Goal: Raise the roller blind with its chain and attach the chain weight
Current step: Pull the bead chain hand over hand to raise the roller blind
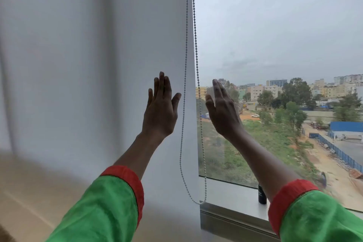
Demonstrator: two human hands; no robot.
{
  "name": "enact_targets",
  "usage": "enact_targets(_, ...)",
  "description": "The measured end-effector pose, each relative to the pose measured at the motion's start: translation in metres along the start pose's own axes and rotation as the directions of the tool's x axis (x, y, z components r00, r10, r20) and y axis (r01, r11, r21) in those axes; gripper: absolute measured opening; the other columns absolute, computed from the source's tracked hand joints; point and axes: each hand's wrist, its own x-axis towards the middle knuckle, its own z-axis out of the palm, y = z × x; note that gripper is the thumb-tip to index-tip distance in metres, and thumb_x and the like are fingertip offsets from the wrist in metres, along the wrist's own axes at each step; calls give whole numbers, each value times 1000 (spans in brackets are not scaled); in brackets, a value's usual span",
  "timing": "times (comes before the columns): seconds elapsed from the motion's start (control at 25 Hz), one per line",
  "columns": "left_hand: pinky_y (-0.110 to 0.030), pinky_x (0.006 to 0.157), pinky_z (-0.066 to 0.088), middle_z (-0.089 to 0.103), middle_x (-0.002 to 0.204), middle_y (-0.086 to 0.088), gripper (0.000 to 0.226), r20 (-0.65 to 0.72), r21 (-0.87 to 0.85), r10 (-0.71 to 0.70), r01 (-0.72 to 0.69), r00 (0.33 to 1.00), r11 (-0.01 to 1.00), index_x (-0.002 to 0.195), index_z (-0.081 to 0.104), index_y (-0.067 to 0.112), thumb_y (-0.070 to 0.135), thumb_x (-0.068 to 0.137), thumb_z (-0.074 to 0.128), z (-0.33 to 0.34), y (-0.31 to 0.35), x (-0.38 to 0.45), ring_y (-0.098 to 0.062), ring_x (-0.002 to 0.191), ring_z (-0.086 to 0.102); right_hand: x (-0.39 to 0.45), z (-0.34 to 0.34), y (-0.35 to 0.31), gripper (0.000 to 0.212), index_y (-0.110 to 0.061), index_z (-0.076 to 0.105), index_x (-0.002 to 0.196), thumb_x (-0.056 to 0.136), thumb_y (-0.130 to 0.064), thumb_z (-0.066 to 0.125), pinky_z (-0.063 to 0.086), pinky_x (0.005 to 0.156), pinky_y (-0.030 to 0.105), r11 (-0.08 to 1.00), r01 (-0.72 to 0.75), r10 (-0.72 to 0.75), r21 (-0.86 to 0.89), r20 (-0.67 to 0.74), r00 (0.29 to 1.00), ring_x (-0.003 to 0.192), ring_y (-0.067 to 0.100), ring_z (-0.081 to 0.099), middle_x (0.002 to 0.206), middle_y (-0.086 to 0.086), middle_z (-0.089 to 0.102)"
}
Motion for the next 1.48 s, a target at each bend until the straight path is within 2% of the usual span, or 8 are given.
enact_targets(0.16,-28,117,-5,-6,160,-4,59,56,-71,-27,31,998,997,147,-2,13,35,99,24,9,-1,-21,-14,146,-7,-19,11,-14,28,-9,55,118,95,-22,46,52,84,37,981,-49,69,186,-102,992,99,25,63,120,14,61)
enact_targets(0.28,-30,118,-3,-5,160,-3,59,88,-108,-44,53,995,993,148,0,13,35,99,25,13,-4,-34,-13,146,-6,-34,15,-20,23,-10,66,92,95,-25,49,55,67,38,844,-187,226,502,-18,974,72,28,70,81,14,71)
enact_targets(0.44,-32,118,5,-1,160,-1,57,126,-176,-98,120,987,977,148,3,16,34,99,27,14,-2,-45,-12,147,-1,-60,23,-27,16,-9,71,91,88,-20,60,55,60,31,648,-255,239,717,126,963,58,22,67,70,11,71)
enact_targets(0.68,-34,114,28,31,154,-6,50,117,-454,-168,203,979,868,146,23,18,33,99,33,3,21,-39,-20,139,35,-79,31,-22,13,-3,72,90,87,-5,60,54,54,27,596,-233,201,768,138,970,52,20,64,66,13,69)
enact_targets(0.8,-36,91,54,47,144,-10,48,185,-646,-165,247,969,722,144,28,20,34,99,34,-8,40,-27,-22,117,59,-90,35,-21,13,-1,72,89,87,-3,59,55,57,29,539,-263,214,800,172,962,53,19,64,65,10,69)
enact_targets(1.12,-27,73,59,68,93,-8,31,19,-813,-356,222,934,539,115,63,4,24,93,54,-20,66,-9,-12,82,67,-97,35,-32,13,6,70,88,87,5,57,56,59,31,564,-199,127,801,154,980,56,22,63,66,15,67)
enact_targets(1.32,-36,85,57,71,104,-12,30,-85,-775,-446,222,891,592,109,66,5,25,87,64,-22,64,-8,-21,93,68,-101,32,-36,14,7,70,87,87,7,56,53,56,30,588,-178,95,789,152,984,54,24,61,64,16,66)
enact_targets(1.48,-20,67,56,66,90,-2,31,6,-831,-431,244,903,500,109,64,7,30,95,50,-23,57,-7,-13,80,67,-102,28,-33,14,6,70,88,87,6,56,53,56,32,597,-192,98,779,167,981,54,26,61,64,16,66)
